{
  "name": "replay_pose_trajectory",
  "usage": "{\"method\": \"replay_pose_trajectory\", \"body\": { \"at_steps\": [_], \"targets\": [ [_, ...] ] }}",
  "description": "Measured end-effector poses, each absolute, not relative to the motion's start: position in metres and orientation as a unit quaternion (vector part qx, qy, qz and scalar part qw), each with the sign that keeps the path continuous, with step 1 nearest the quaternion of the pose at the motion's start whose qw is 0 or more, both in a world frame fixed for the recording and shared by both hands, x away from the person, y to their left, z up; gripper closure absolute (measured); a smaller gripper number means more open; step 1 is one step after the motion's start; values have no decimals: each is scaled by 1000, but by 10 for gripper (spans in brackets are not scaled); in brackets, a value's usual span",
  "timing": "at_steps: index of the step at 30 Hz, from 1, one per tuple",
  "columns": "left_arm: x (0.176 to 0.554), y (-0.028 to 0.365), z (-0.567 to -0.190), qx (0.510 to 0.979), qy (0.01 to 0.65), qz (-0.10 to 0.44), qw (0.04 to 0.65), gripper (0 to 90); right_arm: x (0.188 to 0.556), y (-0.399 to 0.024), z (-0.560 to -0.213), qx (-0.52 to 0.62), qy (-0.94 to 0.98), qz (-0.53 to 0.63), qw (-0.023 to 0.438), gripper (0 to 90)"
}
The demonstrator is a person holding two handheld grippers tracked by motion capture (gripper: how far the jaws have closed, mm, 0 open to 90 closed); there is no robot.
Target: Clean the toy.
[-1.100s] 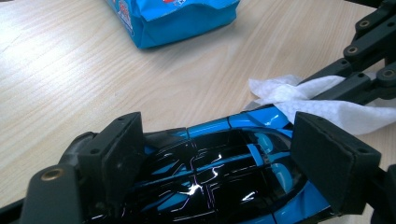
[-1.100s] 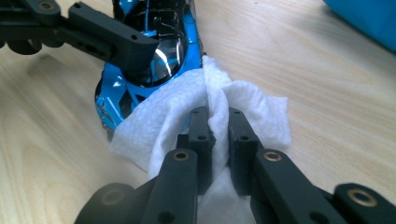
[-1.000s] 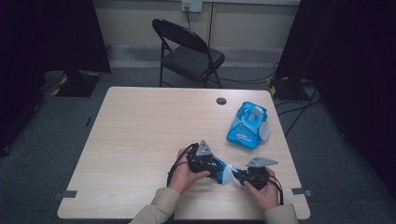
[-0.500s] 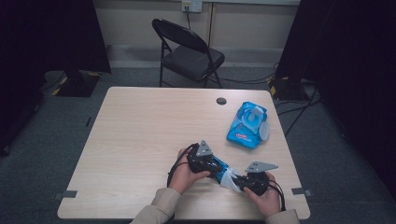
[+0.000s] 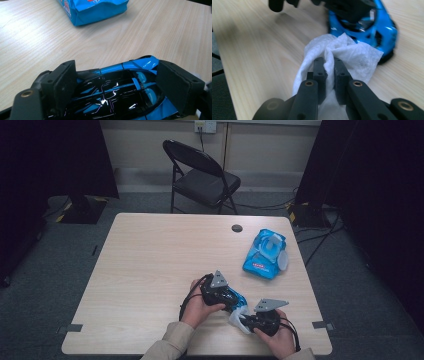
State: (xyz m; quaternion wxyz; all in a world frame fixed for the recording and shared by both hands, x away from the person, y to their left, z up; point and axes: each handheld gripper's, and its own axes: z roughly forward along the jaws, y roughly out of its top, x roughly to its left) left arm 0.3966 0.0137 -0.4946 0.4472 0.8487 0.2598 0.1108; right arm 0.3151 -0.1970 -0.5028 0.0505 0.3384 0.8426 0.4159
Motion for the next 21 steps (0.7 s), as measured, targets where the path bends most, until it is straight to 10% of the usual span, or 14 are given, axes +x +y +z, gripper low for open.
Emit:
{"method": "replay_pose_trajectory", "body": {
  "at_steps": [9,21],
  "targets": [
    [396,13,-494,851,255,109,446,167,319,-179,-503,312,843,438,-1,834],
    [397,14,-495,852,245,103,451,165,352,-221,-451,337,817,465,52,835]
  ]
}}
